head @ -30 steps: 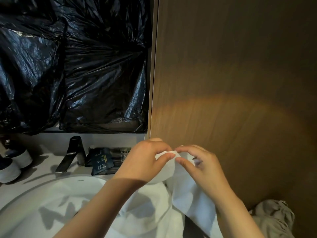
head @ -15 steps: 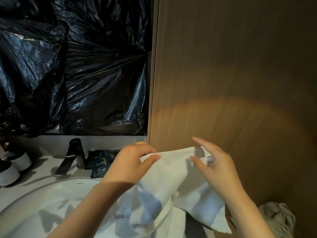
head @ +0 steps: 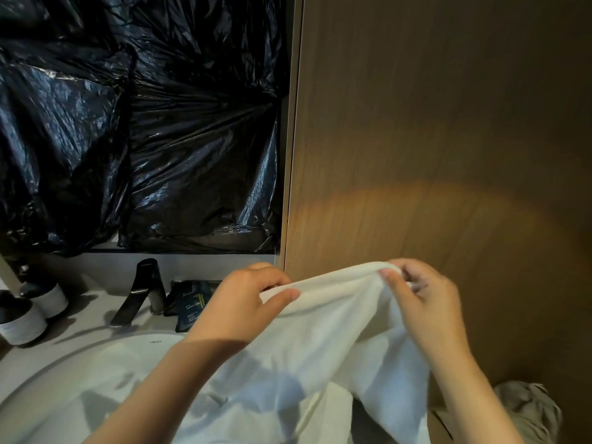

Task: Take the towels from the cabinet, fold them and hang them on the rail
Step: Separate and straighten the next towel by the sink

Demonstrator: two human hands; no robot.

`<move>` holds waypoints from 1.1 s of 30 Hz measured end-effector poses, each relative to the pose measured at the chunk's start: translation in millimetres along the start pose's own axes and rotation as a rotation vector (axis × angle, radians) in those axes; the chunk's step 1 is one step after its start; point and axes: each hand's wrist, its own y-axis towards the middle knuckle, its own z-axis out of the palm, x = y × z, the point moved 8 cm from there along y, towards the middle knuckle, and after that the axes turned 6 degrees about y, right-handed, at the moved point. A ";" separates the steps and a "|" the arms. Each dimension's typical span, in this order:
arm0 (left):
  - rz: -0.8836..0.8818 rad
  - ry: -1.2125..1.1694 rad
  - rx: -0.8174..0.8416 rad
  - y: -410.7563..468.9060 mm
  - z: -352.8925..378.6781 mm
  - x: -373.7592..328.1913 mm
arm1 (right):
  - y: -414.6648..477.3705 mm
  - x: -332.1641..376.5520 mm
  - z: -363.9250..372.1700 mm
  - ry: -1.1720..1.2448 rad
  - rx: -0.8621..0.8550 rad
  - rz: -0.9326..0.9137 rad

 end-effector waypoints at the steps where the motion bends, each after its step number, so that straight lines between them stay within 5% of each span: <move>1: -0.016 0.008 -0.007 -1.2 -2.2 4.5 | 2.1 -2.5 -6.1 -0.026 -0.005 0.030; 8: 0.041 0.007 0.014 5.2 2.2 -17.8 | -19.0 17.6 54.4 -0.113 0.365 -0.044; 16: 0.038 -0.003 0.005 5.3 -2.6 -16.8 | -7.2 22.9 31.7 -0.029 0.174 -0.135; 24: -0.153 -0.131 -0.070 -1.7 -13.9 11.6 | 8.5 -1.5 15.4 -0.024 0.113 0.100; 28: -0.316 -0.329 -0.088 -3.5 -7.3 22.1 | 4.1 -16.0 16.4 0.121 0.087 0.243; 33: -0.317 -0.400 -0.111 0.5 -6.2 16.3 | -0.9 -6.7 16.5 0.382 0.013 0.249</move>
